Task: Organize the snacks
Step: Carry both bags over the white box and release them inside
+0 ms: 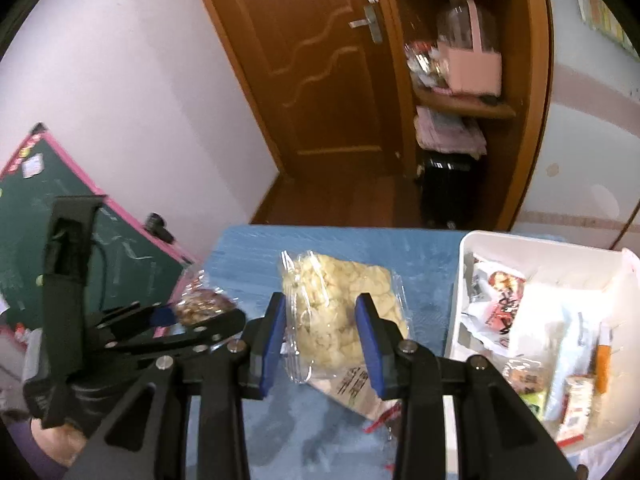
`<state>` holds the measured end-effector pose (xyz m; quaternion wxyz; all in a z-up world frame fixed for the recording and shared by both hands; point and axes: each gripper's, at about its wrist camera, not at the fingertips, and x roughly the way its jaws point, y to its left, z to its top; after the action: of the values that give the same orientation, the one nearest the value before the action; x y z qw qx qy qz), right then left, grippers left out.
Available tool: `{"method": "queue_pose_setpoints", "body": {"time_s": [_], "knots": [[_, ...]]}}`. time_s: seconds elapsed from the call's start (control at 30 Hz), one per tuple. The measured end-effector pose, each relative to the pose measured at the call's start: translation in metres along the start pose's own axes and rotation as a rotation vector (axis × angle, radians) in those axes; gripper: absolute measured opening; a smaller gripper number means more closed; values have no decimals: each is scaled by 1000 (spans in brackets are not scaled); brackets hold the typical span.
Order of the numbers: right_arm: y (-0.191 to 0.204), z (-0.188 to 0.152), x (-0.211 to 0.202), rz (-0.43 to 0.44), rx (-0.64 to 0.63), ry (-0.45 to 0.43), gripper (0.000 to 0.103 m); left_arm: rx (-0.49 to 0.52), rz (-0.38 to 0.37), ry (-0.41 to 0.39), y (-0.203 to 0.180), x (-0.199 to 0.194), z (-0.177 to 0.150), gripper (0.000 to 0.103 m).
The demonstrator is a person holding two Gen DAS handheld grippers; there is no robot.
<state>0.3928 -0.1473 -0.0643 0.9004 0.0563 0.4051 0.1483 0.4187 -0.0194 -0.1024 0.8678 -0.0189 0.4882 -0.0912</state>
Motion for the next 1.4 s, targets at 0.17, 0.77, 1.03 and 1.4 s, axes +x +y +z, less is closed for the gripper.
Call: {"method": "queue_pose_setpoints", "body": {"time_s": [0.17, 0.77, 1.03, 1.4], "knots": [[2, -6, -57, 13, -21, -76, 36, 71, -18, -43, -36, -43, -5, 50], [-114, -23, -181, -161, 63, -219, 36, 336, -70, -124, -212, -87, -8, 50], [-178, -28, -171, -247, 144, -198, 36, 371, -72, -113, -255, -55, 0, 50], [-228, -20, -122, -336, 194, -132, 36, 330, -48, -60, -274, 15, 20, 51]]}}
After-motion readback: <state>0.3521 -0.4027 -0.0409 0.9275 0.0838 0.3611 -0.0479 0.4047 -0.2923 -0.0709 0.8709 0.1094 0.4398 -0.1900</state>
